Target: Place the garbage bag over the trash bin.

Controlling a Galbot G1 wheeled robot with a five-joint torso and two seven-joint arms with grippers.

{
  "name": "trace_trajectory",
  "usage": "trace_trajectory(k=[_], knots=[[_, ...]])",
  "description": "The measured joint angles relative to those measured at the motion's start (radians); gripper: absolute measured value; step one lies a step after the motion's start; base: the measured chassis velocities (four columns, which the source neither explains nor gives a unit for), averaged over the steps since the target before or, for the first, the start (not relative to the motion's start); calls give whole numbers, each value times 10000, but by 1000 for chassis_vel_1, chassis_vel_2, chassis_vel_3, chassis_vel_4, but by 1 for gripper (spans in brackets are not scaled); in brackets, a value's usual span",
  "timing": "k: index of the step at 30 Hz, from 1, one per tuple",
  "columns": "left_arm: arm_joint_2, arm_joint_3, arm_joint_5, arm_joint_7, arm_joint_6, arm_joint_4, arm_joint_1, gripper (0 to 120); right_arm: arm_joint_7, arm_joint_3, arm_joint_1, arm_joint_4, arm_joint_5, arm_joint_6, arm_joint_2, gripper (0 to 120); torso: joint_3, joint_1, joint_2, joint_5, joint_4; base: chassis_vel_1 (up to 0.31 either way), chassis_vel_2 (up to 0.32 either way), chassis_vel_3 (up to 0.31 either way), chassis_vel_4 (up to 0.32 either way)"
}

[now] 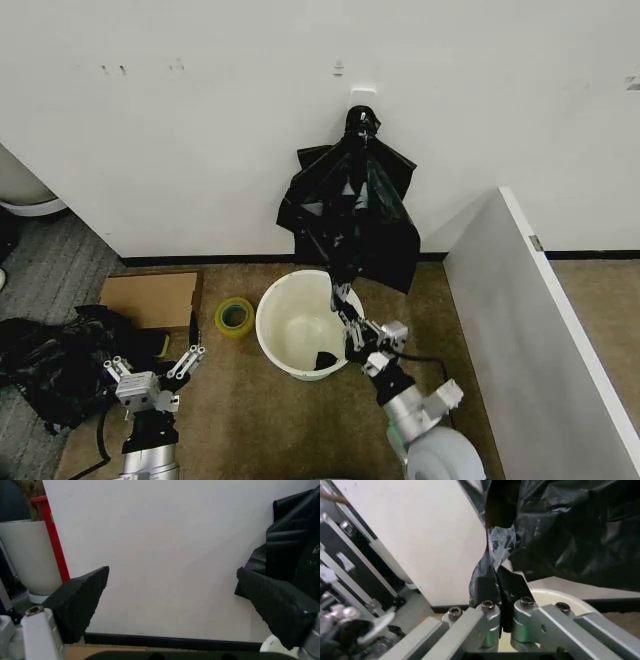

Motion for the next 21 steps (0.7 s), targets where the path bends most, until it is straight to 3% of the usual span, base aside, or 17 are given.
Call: trace_trajectory(k=[5, 21], knots=[[28, 24, -14, -7, 9, 92, -58, 100, 229, -139, -469, 75, -929, 505, -15, 0, 0, 0, 0, -1, 0, 0, 0, 0, 0], [83, 138, -5, -7, 31, 154, -86, 100, 508, -446, -1161, 148, -1943, 1360, 203, 0, 0, 1, 0, 0, 0, 0, 0, 0, 0]])
